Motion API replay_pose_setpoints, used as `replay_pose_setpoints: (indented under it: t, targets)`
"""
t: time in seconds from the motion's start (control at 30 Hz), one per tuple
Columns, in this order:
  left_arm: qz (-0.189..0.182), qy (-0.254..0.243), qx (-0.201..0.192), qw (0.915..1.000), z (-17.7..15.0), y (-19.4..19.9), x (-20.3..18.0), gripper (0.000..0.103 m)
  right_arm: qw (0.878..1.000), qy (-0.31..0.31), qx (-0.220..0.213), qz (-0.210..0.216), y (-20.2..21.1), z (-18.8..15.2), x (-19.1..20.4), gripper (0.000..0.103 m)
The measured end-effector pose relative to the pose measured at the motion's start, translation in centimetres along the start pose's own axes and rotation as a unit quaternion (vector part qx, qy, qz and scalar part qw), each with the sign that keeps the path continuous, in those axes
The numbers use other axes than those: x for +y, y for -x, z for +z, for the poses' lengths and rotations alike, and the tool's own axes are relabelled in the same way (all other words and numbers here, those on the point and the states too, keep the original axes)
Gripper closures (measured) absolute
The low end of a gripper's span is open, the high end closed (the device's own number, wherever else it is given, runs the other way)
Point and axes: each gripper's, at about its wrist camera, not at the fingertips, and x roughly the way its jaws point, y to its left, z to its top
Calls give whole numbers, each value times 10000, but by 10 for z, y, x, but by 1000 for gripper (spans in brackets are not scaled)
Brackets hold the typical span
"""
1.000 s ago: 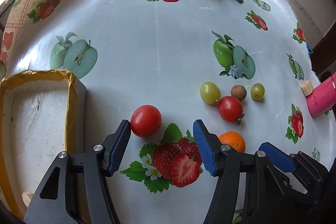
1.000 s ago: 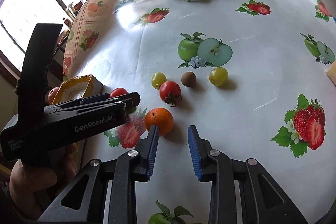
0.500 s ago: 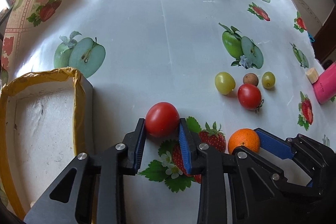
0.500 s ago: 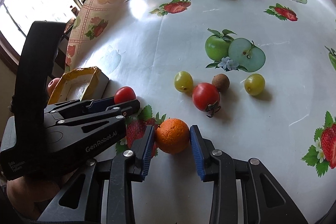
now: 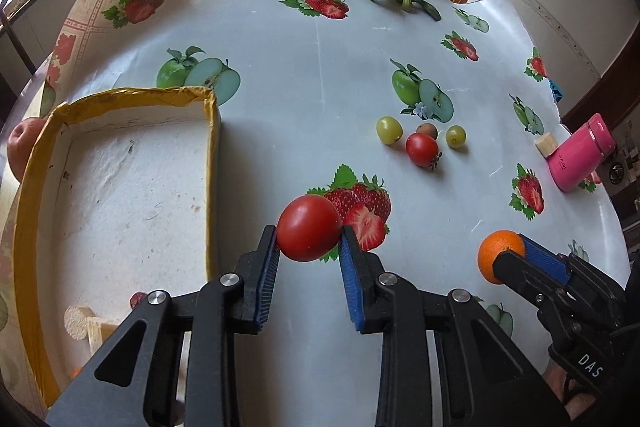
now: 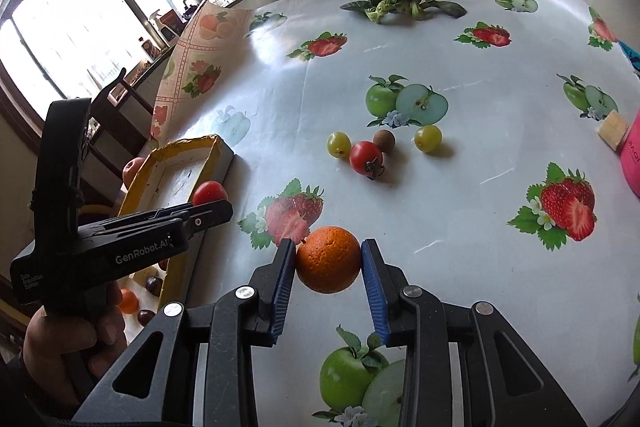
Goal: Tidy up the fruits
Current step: 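Carry the tomato and mandarin into the tray and open both tools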
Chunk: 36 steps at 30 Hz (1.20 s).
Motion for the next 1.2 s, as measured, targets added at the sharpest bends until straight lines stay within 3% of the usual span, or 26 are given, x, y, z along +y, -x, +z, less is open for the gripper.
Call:
replay_pose_setpoints:
  t: [0.53,1.2]
  targets:
    - [317,233,-362,9986,-26,63,41,76,9988,460,-44,176,27,-14,65,69]
    - [655,670,-352,9950,-46,75,103,76,9943,961,137,438,10,-23,131,69]
